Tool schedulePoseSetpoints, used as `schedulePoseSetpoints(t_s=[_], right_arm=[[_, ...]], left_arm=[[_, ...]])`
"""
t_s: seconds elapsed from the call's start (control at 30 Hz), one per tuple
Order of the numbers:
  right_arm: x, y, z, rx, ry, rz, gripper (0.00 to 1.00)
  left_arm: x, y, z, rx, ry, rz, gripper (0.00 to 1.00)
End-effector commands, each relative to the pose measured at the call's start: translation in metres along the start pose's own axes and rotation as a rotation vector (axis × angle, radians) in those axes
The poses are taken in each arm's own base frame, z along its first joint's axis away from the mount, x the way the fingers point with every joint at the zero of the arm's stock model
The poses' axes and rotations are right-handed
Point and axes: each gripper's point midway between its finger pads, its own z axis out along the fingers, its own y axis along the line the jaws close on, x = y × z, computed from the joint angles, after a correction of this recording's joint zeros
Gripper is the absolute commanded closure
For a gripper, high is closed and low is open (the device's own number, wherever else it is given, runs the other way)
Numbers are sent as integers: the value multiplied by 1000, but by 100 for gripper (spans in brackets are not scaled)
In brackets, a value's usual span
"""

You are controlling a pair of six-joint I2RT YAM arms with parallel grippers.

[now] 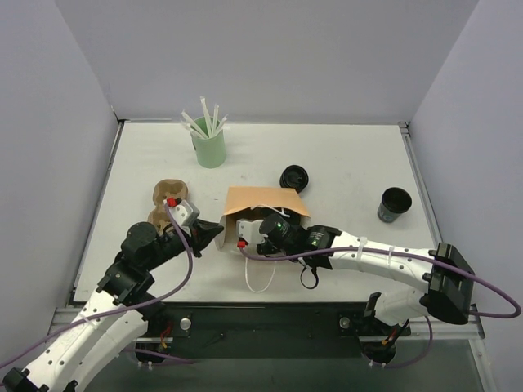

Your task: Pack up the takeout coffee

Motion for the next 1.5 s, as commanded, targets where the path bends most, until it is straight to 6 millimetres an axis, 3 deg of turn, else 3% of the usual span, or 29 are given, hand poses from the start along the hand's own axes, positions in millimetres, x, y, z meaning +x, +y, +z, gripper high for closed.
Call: schedulePoseSetpoints(t_s=[0.0,0.13,0.33,0.5,0.77,1.13,1.47], right_arm=[[8,-16,0,77,23,4,50],[-2,-19,5,80,-11,28,50],[2,-21,12,140,-7,24,50],[4,-15,14,141,-19,33,50],[-4,-7,21,137,-45,46,50],[-2,-1,35,163,-48,99,50],[-14,-23,17,204,-72,196,50]], left_arm=[[-20,-16,0,85,-98,40,100],[-22,-22,1,119,-111,7,100],[-31,-30,-5,142,-136,-46,100],[-23,-33,-13,147,-138,-60,100],[-3,-28,-8,140,-84,-48,100],[-6,-27,-7,136,-101,-32,100],[-5,-25,-10,114,-95,-44,100]])
